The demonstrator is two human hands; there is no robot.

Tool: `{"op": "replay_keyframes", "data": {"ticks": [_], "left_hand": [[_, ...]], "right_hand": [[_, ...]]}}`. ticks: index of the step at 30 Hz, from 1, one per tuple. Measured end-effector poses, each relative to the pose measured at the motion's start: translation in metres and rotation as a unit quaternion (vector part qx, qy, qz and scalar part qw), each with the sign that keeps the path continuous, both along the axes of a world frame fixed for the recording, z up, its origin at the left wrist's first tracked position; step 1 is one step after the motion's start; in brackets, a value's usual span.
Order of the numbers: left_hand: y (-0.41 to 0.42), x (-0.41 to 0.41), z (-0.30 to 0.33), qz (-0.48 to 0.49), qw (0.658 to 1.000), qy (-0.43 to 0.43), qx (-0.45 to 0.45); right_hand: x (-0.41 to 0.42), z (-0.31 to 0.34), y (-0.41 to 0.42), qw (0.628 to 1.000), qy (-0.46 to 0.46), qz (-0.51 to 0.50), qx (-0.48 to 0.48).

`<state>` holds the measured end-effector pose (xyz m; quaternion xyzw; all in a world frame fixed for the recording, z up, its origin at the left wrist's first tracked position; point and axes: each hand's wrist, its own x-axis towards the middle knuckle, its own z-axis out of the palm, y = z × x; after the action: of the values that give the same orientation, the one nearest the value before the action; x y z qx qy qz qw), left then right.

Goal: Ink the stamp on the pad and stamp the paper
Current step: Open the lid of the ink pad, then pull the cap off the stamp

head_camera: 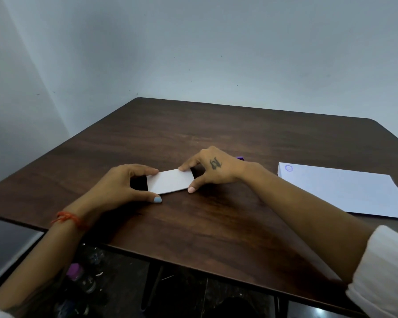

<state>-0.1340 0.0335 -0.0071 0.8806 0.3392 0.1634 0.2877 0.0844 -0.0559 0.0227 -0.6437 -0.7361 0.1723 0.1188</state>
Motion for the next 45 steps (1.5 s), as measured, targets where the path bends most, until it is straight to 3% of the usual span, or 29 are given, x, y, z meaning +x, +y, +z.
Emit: {"op": "replay_keyframes", "data": {"ticks": [5, 11, 17, 22, 33, 45], "left_hand": [[-0.006, 0.004, 0.004, -0.001, 1.0, -0.005, 0.005], [-0.043, 0.041, 0.031, -0.059, 0.989, -0.094, 0.097], [-0.084, 0.107, 0.028, -0.142, 0.982, -0.122, 0.006], [-0.107, 0.147, 0.005, -0.185, 0.98, -0.069, -0.036], [-0.114, 0.168, -0.008, -0.125, 0.989, -0.079, 0.022], [-0.117, 0.161, -0.007, -0.083, 0.982, -0.158, -0.06]], "right_hand": [[0.0, 0.001, -0.005, 1.0, 0.009, -0.001, 0.007], [0.023, 0.035, -0.041, 0.978, 0.178, -0.058, 0.095], [0.067, 0.047, -0.098, 0.948, 0.242, -0.151, 0.144], [0.083, 0.016, -0.131, 0.941, 0.202, -0.212, 0.167], [0.076, -0.025, -0.136, 0.946, 0.159, -0.196, 0.205], [0.079, -0.025, -0.136, 0.897, 0.305, -0.266, 0.18]]}}
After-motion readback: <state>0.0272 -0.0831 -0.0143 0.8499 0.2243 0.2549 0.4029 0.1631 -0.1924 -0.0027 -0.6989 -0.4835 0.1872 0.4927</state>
